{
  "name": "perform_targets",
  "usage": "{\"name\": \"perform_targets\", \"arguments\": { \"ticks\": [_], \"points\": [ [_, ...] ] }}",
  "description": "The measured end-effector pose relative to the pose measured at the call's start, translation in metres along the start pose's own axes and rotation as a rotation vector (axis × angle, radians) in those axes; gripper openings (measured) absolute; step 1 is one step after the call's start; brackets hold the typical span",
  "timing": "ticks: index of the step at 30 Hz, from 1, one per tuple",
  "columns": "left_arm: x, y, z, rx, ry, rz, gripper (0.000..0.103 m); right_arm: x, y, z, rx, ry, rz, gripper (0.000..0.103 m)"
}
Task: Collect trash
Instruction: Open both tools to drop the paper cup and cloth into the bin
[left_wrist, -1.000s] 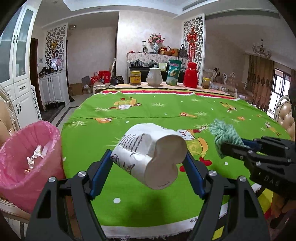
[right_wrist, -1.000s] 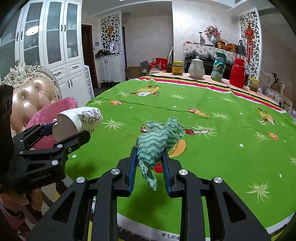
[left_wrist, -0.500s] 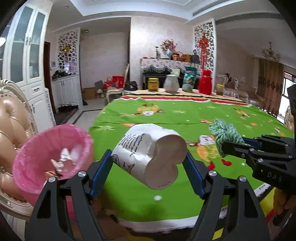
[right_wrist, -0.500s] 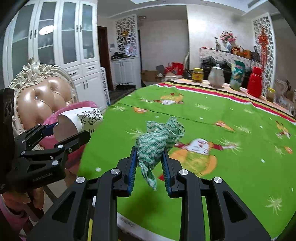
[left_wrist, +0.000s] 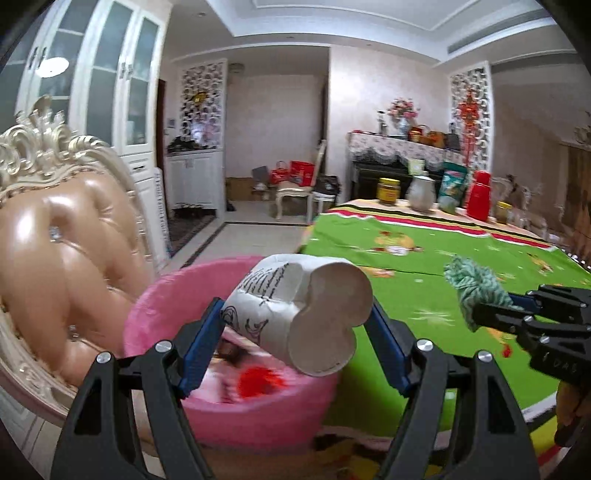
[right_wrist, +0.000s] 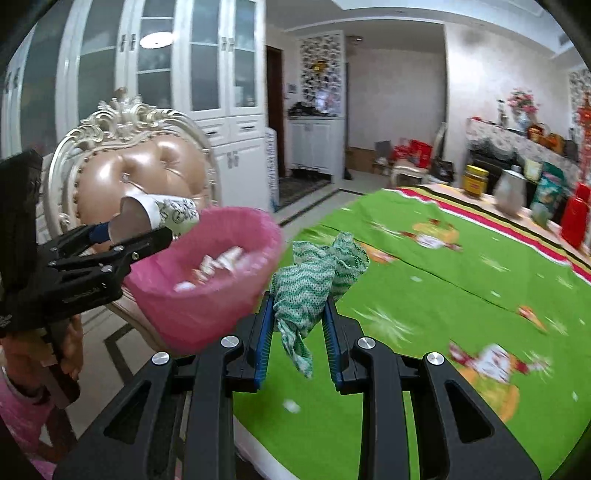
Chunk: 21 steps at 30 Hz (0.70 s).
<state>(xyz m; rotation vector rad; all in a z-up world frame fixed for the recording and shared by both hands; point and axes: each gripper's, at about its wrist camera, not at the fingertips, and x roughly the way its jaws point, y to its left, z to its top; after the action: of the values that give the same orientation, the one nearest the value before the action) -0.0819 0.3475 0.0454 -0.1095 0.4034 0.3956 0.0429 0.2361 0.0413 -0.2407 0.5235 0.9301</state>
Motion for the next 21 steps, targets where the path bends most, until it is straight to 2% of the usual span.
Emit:
{"name": "perform_targets", "arguments": {
  "ticks": [8, 12, 18, 20, 21],
  "points": [
    [0.023, 0.06, 0.002, -0.038, 0.05, 0.087, 0.073, 0.057, 0.031, 0.038, -0.042, 0.041, 0.113, 0.026],
    [0.043, 0.086, 0.004, -0.082, 0.077, 0.086, 0.073, 0.087, 0.047, 0.056, -0.082, 0.056, 0.156, 0.027],
    [0.058, 0.093, -0.003, -0.054, 0.093, 0.085, 0.074, 0.122, 0.055, 0.077, -0.075, 0.081, 0.219, 0.03],
    [0.06, 0.095, -0.007, -0.061, 0.093, 0.087, 0.075, 0.133, 0.06, 0.088, -0.076, 0.078, 0.241, 0.031],
    [0.06, 0.093, -0.009, -0.063, 0.096, 0.091, 0.076, 0.138, 0.062, 0.093, -0.071, 0.078, 0.257, 0.041]
  ]
}}
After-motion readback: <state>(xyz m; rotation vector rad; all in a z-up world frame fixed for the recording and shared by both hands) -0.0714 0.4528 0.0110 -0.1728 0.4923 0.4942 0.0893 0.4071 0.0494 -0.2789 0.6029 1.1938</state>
